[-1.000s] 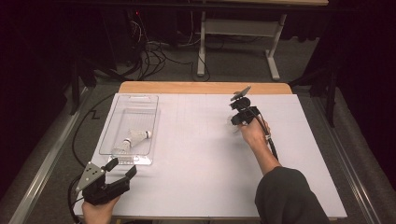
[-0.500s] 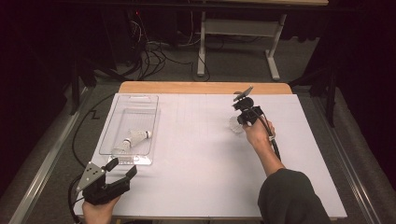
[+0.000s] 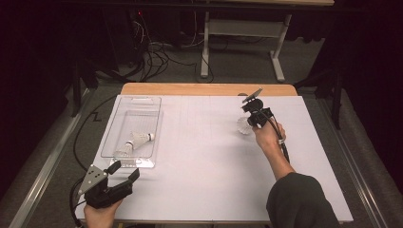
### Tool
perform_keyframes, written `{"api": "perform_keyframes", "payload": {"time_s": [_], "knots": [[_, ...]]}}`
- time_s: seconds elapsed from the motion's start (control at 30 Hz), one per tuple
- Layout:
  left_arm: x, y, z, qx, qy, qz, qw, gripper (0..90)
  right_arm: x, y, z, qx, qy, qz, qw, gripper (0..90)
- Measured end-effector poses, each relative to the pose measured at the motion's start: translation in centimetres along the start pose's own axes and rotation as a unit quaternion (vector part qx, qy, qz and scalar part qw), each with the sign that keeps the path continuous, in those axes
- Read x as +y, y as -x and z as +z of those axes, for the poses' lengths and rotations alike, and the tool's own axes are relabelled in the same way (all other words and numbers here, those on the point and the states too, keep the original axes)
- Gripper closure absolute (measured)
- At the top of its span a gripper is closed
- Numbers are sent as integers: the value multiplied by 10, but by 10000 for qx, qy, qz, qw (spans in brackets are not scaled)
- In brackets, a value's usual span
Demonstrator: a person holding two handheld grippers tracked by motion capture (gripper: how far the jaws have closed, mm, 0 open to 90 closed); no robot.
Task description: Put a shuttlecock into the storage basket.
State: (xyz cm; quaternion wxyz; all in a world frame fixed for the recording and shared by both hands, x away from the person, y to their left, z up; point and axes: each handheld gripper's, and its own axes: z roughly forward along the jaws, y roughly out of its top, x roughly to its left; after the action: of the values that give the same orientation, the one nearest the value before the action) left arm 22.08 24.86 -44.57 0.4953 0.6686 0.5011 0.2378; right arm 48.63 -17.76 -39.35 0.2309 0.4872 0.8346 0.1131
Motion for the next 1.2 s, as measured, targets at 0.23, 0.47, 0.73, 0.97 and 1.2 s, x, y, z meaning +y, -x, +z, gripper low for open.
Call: {"api": "perform_keyframes", "payload": {"time_s": [0.23, 0.47, 0.73, 0.97, 1.2], "knots": [[0, 0, 0, 3, -17, 3, 10000, 256, -5, 4, -6, 96, 187, -38, 9998, 900], [0, -1, 1, -8, -28, -1, 10000, 257, -8, 3, -14, 296, 398, -97, 9987, 900], [0, -1, 1, -19, -27, -1, 10000, 258, -13, 2, -30, 584, 624, -149, 9962, 900], [0, -1, 2, -19, -33, -15, 10000, 258, -20, 0, -40, 786, 770, -259, 9936, 900], [0, -1, 2, -17, -45, -39, 10000, 258, -29, 0, -47, 966, 903, -294, 9908, 900]]}}
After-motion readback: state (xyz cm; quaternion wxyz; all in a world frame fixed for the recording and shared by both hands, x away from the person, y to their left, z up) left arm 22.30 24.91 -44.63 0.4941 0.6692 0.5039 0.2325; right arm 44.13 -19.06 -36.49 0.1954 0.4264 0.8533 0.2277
